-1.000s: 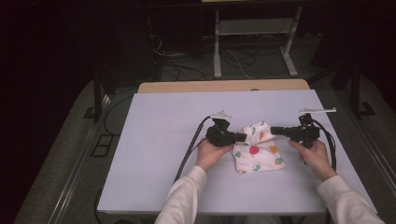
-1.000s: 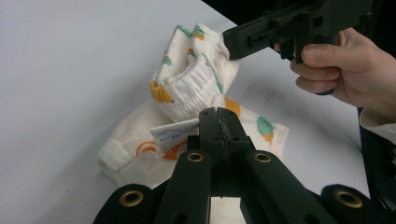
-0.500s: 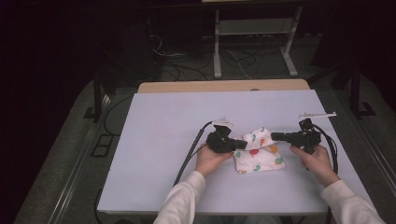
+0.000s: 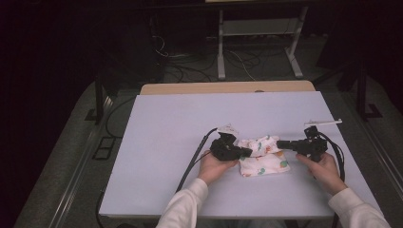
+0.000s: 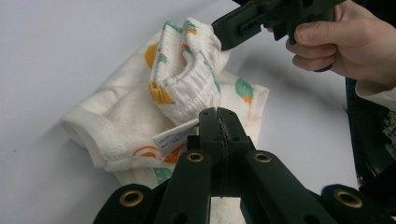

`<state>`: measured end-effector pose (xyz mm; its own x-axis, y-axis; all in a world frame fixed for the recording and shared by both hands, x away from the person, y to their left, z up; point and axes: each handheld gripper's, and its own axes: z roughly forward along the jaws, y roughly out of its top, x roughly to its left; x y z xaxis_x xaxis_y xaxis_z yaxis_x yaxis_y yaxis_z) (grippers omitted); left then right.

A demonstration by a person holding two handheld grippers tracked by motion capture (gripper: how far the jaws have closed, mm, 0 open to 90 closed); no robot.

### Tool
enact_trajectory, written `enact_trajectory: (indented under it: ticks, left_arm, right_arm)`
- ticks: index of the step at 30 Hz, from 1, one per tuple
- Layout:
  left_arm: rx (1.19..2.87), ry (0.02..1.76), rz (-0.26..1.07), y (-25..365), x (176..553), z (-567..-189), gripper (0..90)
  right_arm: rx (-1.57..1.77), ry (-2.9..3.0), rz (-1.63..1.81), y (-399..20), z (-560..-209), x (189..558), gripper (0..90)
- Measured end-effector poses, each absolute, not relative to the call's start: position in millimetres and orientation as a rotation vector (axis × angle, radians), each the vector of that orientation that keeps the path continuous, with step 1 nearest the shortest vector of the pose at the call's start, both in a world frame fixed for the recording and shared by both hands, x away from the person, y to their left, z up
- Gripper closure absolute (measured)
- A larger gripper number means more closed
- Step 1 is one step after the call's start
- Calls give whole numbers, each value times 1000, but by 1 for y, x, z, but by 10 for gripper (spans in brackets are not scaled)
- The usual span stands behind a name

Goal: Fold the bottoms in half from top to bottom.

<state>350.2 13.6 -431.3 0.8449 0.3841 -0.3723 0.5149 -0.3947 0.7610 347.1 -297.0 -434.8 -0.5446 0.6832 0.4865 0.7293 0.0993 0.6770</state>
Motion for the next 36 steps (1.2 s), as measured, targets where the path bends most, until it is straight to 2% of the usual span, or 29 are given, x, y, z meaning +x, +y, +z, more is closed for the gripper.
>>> enact_trajectory:
  ticks: [13,14,19,22,28,36]
  left_arm:
    - [2067,656,-180,9,347,-445,896]
    - [2070,655,-183,8,347,-446,896]
    - [2070,663,-188,7,346,-449,896]
    - [2074,658,-189,7,346,-450,896]
    - [2079,653,-186,7,346,-450,896]
    - [2077,650,-186,7,346,-451,896]
  right_arm:
    - [-1483,-2308,-1406,-300,-442,338,861]
    - [-1486,-2308,-1401,-300,-443,338,831]
    - [-1494,-2309,-1438,-299,-438,334,575]
    - [-1458,-2309,-1470,-298,-433,334,465]
    - [-1455,-2361,-1494,-288,-420,340,384]
    - [-1429,-2388,-1513,-264,-402,358,404]
